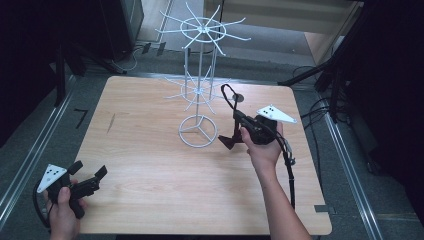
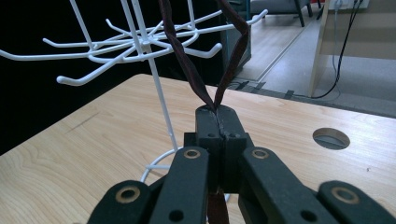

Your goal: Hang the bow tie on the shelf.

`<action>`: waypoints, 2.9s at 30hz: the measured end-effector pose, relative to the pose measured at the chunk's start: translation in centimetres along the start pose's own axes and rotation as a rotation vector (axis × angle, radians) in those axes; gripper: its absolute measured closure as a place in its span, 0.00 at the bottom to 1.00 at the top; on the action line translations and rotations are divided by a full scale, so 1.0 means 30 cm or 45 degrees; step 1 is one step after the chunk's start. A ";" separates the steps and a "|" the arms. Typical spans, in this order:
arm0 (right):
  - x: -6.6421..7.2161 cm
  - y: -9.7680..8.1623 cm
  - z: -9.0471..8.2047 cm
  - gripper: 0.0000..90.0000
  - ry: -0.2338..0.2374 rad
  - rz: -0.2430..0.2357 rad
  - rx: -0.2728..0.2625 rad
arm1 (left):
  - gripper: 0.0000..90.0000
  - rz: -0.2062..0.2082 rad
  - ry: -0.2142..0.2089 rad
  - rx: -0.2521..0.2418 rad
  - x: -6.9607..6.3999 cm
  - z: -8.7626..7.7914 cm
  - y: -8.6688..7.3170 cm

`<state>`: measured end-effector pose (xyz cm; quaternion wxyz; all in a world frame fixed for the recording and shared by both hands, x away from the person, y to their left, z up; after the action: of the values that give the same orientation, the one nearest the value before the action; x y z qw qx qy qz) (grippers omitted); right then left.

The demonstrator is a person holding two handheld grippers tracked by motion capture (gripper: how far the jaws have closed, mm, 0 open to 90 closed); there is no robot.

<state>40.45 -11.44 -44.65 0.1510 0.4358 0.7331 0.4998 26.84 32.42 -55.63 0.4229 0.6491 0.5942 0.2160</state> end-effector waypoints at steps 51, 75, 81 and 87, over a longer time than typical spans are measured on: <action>0.027 -0.080 0.159 1.00 -0.025 0.010 0.121 | 0.05 0.010 -0.002 -0.003 -0.003 0.000 0.000; 0.013 -0.112 0.161 0.74 -0.075 -0.088 0.148 | 0.05 0.013 -0.002 -0.002 -0.003 0.000 0.000; 0.016 -0.093 0.131 0.38 -0.136 -0.139 0.117 | 0.05 0.011 -0.001 -0.003 -0.003 0.000 0.000; 0.008 -0.100 0.106 0.18 -0.150 -0.121 0.137 | 0.06 0.011 0.000 -0.002 -0.002 0.000 0.000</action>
<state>40.94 -9.70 -48.64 0.1935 0.4366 0.7687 0.4254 26.83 32.35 -55.61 0.4224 0.6513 0.5914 0.2183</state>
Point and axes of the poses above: each handheld gripper's, and its own axes: z roughly forward along the jaws, y roughly out of its top, x roughly to its left, the point moved 9 cm from there along z, roughly forward along the jaws, and after that the axes turned 12 degrees about x, right-handed, at the moved point
